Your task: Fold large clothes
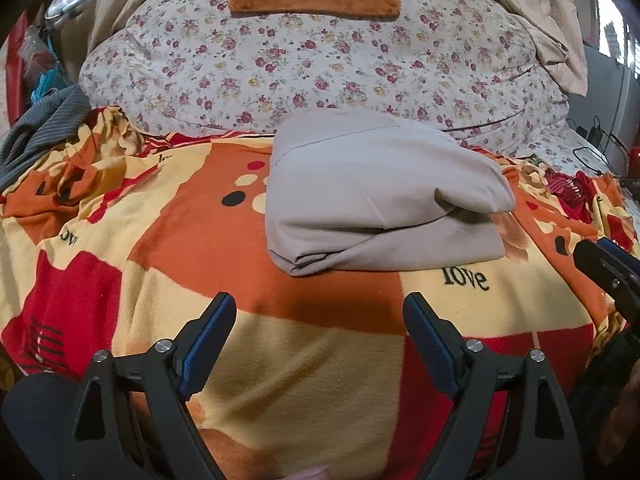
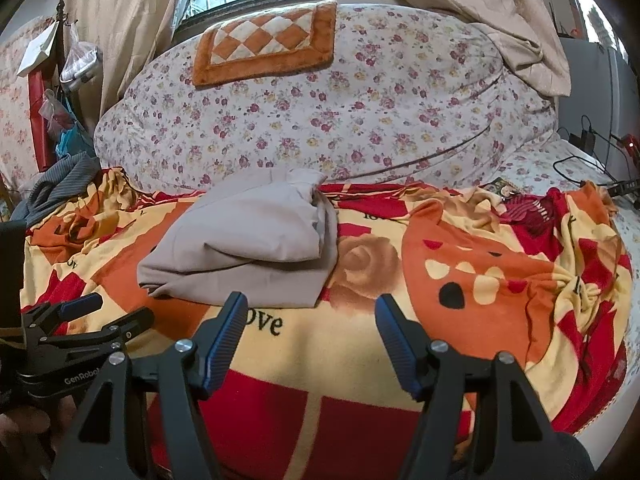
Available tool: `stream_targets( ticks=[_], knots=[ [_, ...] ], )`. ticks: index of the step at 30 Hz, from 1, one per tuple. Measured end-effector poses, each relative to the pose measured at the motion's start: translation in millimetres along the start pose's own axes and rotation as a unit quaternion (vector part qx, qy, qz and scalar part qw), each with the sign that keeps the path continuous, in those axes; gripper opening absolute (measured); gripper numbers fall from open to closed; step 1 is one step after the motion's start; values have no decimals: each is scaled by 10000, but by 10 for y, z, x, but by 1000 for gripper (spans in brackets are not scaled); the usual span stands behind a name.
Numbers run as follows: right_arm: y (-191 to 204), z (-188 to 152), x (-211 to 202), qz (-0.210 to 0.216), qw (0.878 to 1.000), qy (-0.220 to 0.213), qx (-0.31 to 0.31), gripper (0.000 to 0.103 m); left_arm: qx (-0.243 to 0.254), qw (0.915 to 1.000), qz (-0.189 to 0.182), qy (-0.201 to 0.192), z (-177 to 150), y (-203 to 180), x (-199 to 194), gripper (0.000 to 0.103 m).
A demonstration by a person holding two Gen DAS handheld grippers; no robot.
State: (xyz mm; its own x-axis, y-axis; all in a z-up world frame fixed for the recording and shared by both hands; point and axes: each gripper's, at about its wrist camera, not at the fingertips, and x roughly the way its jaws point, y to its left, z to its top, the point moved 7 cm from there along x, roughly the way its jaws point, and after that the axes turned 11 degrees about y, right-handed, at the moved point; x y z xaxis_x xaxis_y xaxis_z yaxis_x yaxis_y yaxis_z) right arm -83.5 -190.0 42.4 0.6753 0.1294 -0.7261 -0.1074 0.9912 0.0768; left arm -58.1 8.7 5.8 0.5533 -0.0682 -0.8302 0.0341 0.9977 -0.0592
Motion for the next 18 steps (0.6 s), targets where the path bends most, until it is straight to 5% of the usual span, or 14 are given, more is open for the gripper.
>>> stream_targets(
  ticks=[18],
  knots=[
    [36,-6,-1,-27,10000,25,-45,70,-5,10000,0,-2,0,1,-2,83]
  ],
)
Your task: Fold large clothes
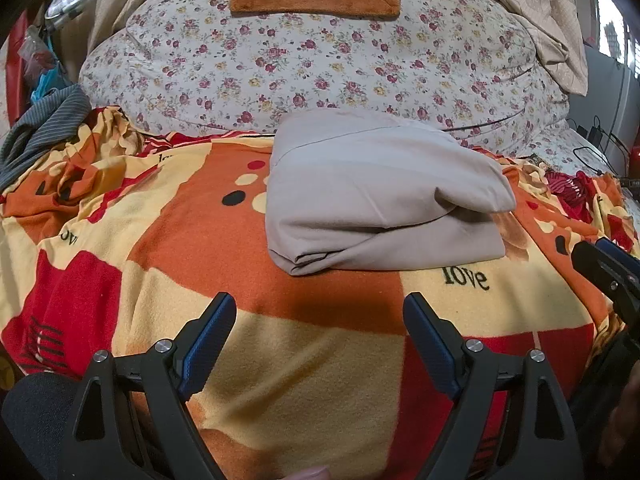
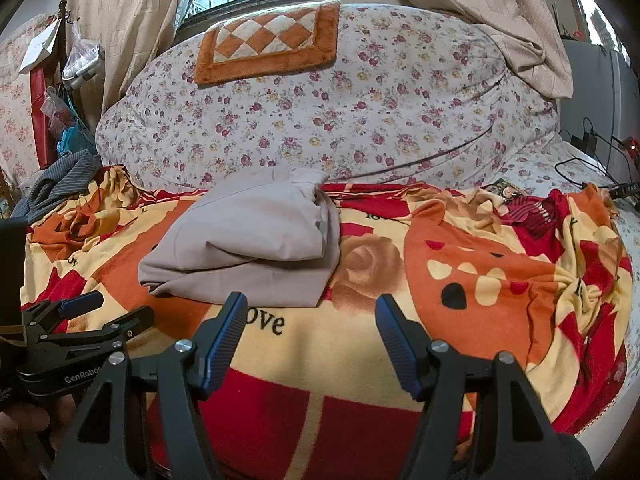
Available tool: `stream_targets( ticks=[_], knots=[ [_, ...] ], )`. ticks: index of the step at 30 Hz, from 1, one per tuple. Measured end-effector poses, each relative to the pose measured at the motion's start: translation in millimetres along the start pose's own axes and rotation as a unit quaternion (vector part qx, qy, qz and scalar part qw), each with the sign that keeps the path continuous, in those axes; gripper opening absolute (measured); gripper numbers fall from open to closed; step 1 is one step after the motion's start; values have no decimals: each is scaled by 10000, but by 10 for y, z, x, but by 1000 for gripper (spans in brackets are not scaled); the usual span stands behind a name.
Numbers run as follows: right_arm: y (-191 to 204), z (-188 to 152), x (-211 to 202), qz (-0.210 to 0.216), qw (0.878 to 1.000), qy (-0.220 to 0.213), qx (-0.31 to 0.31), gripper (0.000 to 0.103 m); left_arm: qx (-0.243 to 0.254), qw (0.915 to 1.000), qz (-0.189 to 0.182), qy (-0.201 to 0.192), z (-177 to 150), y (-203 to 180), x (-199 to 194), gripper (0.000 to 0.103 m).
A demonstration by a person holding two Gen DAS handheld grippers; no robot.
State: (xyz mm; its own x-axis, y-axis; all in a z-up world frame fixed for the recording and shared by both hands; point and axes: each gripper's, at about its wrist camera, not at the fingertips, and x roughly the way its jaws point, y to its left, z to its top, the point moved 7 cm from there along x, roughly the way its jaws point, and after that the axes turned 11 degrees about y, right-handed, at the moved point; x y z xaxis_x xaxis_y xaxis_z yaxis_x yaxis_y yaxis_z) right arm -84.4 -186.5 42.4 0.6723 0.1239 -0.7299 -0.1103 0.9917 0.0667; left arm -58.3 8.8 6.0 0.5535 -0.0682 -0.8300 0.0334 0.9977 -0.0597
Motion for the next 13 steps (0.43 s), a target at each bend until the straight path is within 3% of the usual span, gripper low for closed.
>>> stream_targets(
  ticks=[13],
  knots=[
    [-5,12,-6,-24,10000,-29,25,70,-119,9996,-231,-77,-6,30,-19,83]
  ],
)
